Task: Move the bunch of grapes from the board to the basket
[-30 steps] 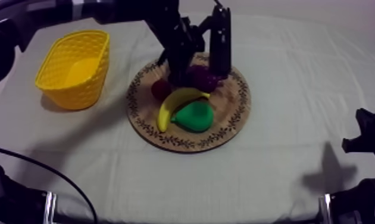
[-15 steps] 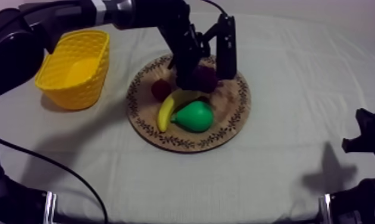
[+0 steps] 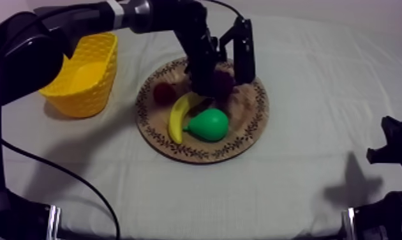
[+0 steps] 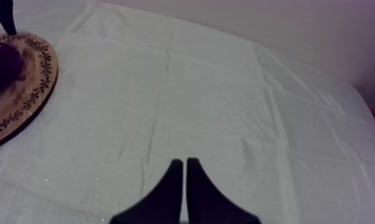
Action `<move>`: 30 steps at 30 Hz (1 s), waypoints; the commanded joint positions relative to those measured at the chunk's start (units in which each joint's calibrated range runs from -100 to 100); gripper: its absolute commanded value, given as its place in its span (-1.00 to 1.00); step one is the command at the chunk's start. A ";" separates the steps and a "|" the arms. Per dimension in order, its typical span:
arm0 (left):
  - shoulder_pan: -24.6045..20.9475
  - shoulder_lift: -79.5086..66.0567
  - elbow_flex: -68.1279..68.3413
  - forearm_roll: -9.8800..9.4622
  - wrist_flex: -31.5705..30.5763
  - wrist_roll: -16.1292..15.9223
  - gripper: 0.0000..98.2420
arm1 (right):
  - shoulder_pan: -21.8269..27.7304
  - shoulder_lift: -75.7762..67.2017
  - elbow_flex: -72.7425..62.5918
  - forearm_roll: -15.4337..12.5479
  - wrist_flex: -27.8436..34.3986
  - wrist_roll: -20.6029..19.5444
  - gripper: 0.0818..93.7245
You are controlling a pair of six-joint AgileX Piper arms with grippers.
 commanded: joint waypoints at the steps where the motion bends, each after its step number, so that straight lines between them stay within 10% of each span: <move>1: -0.12 0.76 -1.43 0.12 1.21 0.06 0.76 | 0.02 -0.02 0.04 0.00 0.00 -0.01 -1.00; 30: -0.67 5.60 -7.25 0.92 5.06 1.28 0.55 | 0.02 -0.02 0.04 0.00 0.00 -0.01 -1.00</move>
